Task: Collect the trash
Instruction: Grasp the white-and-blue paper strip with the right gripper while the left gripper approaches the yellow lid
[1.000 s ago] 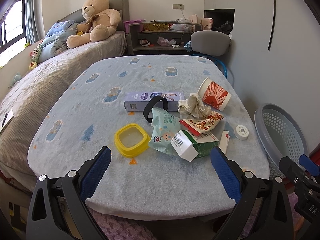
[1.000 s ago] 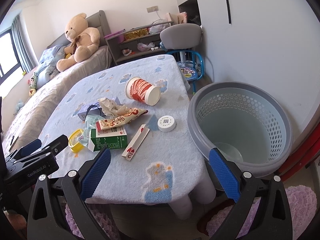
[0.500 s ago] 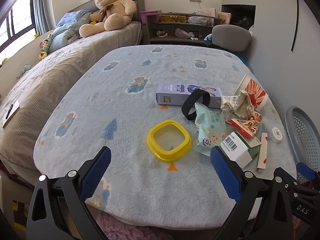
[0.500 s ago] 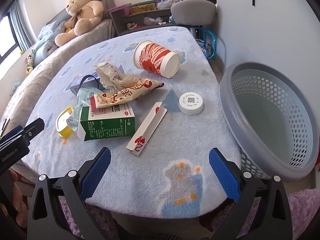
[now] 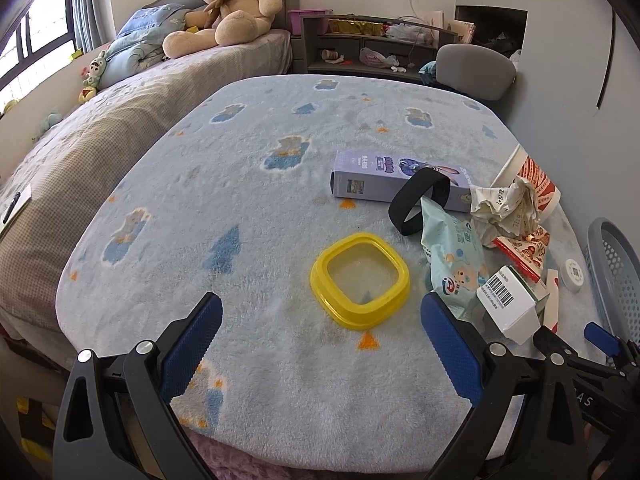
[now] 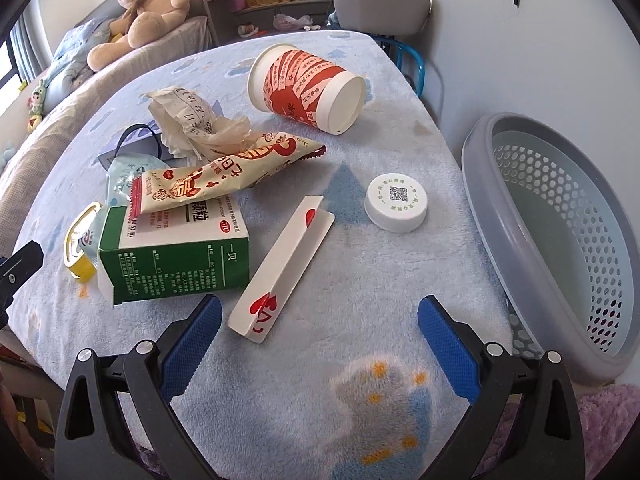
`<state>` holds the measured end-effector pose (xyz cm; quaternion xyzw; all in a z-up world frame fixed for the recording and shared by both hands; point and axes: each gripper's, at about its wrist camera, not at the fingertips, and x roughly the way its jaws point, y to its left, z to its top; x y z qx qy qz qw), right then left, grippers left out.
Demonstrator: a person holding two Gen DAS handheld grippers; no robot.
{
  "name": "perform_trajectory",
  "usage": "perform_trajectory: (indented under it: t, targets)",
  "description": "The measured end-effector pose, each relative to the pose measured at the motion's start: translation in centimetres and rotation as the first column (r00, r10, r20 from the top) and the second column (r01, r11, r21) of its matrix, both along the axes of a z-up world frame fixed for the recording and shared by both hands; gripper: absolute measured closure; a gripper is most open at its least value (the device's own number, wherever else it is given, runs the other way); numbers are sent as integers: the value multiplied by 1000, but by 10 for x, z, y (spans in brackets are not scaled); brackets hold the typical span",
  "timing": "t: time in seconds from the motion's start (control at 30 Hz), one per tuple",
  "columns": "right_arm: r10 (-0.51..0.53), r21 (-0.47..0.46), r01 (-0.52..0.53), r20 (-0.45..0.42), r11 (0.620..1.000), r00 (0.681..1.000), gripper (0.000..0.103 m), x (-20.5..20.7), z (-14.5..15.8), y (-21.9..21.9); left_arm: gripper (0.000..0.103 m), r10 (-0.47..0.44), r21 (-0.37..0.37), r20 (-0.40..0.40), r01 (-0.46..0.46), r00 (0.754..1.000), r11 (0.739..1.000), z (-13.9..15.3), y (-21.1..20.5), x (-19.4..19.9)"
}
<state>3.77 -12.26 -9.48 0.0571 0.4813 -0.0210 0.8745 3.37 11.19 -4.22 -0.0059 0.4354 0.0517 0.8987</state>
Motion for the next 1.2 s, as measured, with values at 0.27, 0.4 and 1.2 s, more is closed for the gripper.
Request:
perform_trajectory:
  t: [0.27,0.4,1.2]
  targets:
    - [-50,-58,50,-8,997,999,8,-14,3,-14,8,4,-7,-6,-4,1000,1000,-6,4,5]
    - [-39,-55,40,13,998,999,8,-15,9,-12,8,9,-7,-21,-9,1000,1000,-11,6,7]
    - [55,-39,-55,-1,998,998,87,17,6,1,8,-48,-86,-92,40,995,996,-34,15,17]
